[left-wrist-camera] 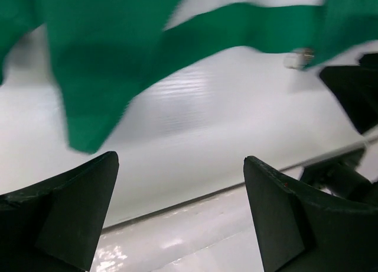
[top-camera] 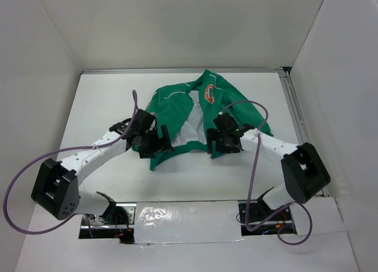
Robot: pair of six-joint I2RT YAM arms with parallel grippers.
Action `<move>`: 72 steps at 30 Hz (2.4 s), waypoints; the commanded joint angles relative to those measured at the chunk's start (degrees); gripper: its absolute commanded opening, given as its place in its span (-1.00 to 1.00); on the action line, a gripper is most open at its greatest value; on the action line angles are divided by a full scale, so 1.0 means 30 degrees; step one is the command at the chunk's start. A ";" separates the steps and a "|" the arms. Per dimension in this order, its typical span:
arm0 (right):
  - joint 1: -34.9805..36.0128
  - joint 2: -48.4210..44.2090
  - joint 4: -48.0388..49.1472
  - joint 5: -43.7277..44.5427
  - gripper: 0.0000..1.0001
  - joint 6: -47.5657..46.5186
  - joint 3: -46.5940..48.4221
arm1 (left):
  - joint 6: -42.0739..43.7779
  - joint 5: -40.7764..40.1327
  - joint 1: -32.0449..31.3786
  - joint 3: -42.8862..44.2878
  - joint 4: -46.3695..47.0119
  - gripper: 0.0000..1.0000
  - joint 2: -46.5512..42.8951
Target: Zip up the jacket
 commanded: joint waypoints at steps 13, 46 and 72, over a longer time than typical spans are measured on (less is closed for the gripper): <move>0.0630 0.3569 0.0643 0.1338 0.40 0.2202 0.1246 | -0.1984 -0.1217 0.2455 -0.3413 -0.0316 0.99 -0.4004; 0.0191 0.5269 0.0115 0.1777 -0.47 0.3698 0.2184 | -0.0695 -0.0690 0.4068 -0.4819 0.1118 0.99 -0.3798; -0.0219 -0.3285 0.8200 -0.6748 -0.80 0.1967 -0.1975 | 0.2265 0.6016 -0.0056 -0.5173 0.7148 0.99 -0.4681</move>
